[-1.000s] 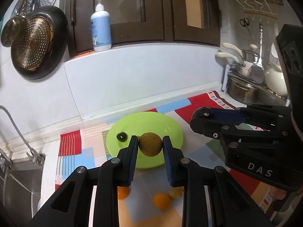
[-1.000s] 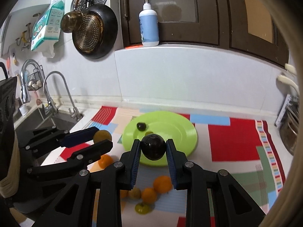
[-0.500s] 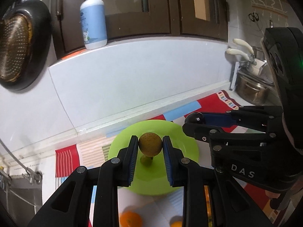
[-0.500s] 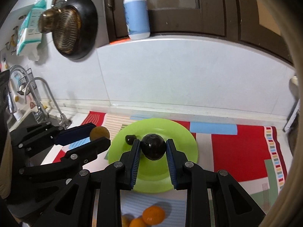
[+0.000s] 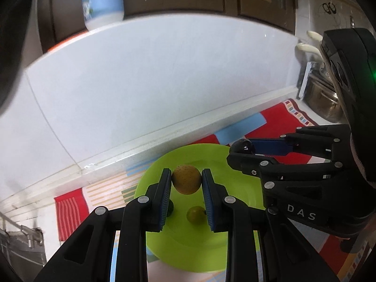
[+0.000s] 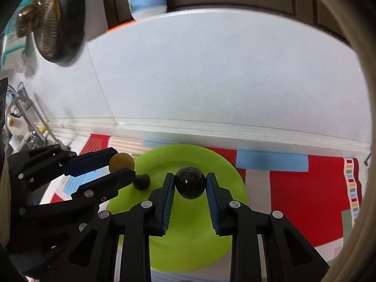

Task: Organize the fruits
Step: 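Lift both fruits onto the green plate and open both tools, then withdraw both tools from the plate toward the remaining oranges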

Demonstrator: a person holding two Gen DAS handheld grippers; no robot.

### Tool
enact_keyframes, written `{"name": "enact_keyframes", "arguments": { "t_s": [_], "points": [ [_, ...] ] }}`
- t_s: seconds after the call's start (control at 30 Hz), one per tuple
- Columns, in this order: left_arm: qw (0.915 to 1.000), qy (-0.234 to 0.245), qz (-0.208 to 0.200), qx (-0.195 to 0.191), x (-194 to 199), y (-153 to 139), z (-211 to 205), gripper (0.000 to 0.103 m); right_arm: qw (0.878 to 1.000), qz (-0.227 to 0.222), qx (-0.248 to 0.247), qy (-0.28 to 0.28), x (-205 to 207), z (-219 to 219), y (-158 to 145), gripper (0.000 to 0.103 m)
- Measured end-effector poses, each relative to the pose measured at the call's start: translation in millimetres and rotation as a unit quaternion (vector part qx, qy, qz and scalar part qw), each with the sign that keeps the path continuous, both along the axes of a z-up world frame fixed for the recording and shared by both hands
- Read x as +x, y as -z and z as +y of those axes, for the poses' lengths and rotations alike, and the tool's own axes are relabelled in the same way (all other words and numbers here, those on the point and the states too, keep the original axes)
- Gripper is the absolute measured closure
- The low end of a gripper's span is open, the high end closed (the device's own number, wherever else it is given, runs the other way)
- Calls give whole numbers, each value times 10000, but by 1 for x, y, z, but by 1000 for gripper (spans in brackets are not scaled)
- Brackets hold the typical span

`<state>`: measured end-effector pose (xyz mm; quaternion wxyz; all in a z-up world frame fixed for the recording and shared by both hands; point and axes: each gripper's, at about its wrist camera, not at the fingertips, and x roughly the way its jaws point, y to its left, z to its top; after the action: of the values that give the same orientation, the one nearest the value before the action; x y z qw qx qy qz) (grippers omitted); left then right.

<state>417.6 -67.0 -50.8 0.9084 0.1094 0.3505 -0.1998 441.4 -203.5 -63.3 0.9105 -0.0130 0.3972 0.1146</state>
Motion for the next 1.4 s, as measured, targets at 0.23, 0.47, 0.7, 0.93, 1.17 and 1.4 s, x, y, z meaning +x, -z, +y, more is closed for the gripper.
{"name": "enact_keyframes", "arguments": {
  "t_s": [0.23, 0.47, 0.7, 0.93, 1.17, 1.4],
  "points": [
    [9991, 17, 426, 74, 35, 25, 0, 76, 9994, 343, -36, 27, 28, -1, 26, 75],
    [9971, 113, 740, 126, 52, 44, -7, 76, 9980, 633, -34, 58, 48, 1, 47, 75],
    [9970, 81, 763, 110, 56, 50, -9, 76, 9972, 741, -12, 136, 52, 2, 55, 75],
    [9978, -93, 659, 25, 50, 43, 0, 71, 9970, 746, 43, 198, 49, 3, 51, 65],
    [9987, -338, 377, -59, 26, 22, 15, 70, 9985, 486, 0, 243, 26, 7, 32, 65],
    [9992, -355, 36, -206, -10, -8, 23, 64, 9997, 96, 80, 204, -17, 15, 3, 65]
  ]
}}
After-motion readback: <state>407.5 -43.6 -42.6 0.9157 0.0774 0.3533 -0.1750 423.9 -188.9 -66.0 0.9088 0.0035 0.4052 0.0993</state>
